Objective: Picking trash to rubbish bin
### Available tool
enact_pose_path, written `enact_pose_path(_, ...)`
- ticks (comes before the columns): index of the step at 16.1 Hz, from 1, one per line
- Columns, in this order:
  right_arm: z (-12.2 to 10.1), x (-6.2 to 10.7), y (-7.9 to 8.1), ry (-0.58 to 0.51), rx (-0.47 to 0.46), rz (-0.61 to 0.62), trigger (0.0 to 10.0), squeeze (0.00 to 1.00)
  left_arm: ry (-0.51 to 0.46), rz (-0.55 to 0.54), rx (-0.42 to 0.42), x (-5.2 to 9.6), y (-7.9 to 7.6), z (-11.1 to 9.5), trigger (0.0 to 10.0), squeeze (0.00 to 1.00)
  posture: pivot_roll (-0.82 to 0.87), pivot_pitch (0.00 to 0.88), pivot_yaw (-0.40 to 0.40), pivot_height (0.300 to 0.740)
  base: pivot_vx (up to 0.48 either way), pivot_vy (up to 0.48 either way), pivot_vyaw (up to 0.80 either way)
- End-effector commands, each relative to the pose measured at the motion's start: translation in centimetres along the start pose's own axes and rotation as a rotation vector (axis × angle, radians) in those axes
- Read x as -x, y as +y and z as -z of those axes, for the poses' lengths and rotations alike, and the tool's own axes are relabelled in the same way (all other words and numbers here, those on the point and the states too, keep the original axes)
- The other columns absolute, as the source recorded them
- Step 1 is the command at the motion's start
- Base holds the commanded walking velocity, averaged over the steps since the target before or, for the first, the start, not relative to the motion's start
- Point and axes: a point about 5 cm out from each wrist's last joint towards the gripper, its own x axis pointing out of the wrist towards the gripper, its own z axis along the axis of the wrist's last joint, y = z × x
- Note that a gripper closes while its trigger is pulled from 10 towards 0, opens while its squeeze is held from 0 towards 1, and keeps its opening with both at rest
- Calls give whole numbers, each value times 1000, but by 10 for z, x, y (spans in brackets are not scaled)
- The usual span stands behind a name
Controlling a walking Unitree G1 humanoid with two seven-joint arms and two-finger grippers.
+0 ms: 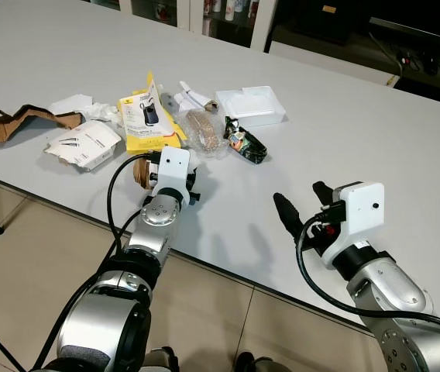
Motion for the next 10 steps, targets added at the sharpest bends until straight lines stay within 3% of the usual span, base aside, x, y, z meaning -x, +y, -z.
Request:
enact_pose_path(1, 0, 3, -1, 4, 10, 3, 10000, 0, 85, 5, -2, 4, -1, 18, 0, 0, 76, 157, -93, 740, 0, 0, 0)
enact_pose_path(10, 1, 3, -3, 10, 10, -14, 10000, 0, -9, -24, 4, 6, 2, 6, 0, 0, 86, 156, -98, 740, 0, 0, 0)
